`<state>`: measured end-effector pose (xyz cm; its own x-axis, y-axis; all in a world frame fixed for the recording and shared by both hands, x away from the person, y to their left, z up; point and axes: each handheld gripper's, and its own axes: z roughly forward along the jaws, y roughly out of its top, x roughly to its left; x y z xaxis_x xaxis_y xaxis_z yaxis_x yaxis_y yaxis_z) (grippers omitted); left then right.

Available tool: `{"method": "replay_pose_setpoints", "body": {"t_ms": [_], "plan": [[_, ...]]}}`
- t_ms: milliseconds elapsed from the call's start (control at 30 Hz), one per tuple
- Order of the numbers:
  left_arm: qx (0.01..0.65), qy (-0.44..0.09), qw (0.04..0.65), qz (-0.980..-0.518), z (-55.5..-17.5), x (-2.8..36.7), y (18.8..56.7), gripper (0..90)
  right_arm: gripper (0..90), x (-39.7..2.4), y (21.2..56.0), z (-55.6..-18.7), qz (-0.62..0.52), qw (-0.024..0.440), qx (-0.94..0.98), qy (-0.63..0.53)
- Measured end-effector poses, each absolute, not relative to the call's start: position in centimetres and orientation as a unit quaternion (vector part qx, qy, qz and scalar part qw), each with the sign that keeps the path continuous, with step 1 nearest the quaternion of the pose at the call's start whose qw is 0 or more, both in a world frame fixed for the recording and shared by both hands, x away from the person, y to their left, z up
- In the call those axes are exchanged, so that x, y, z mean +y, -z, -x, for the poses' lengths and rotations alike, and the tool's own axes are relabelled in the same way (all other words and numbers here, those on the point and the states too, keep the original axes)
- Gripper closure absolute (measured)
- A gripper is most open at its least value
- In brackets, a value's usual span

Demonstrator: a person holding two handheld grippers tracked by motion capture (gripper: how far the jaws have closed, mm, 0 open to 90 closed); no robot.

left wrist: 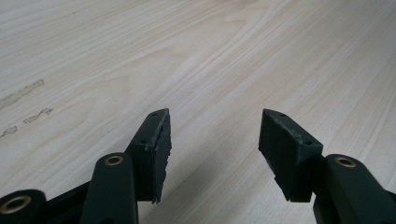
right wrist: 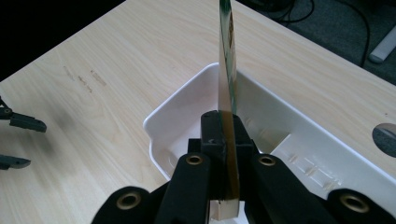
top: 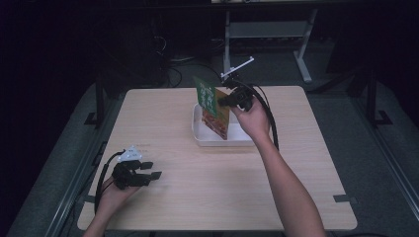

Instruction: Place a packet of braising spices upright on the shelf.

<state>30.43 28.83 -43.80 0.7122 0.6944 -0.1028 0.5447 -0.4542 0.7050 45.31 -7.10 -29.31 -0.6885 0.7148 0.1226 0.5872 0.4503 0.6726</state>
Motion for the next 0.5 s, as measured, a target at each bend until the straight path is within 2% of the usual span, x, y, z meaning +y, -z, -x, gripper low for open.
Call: {"method": "replay_pose_setpoints", "body": {"t_ms": [500], "plan": [[0.366, -0.1, 0.373, -0.847, -30.44, 28.87, 43.79, 43.1, 88.1, -7.31, 29.36, -45.49, -0.387, 0.075, 0.853, -0.343]]}}
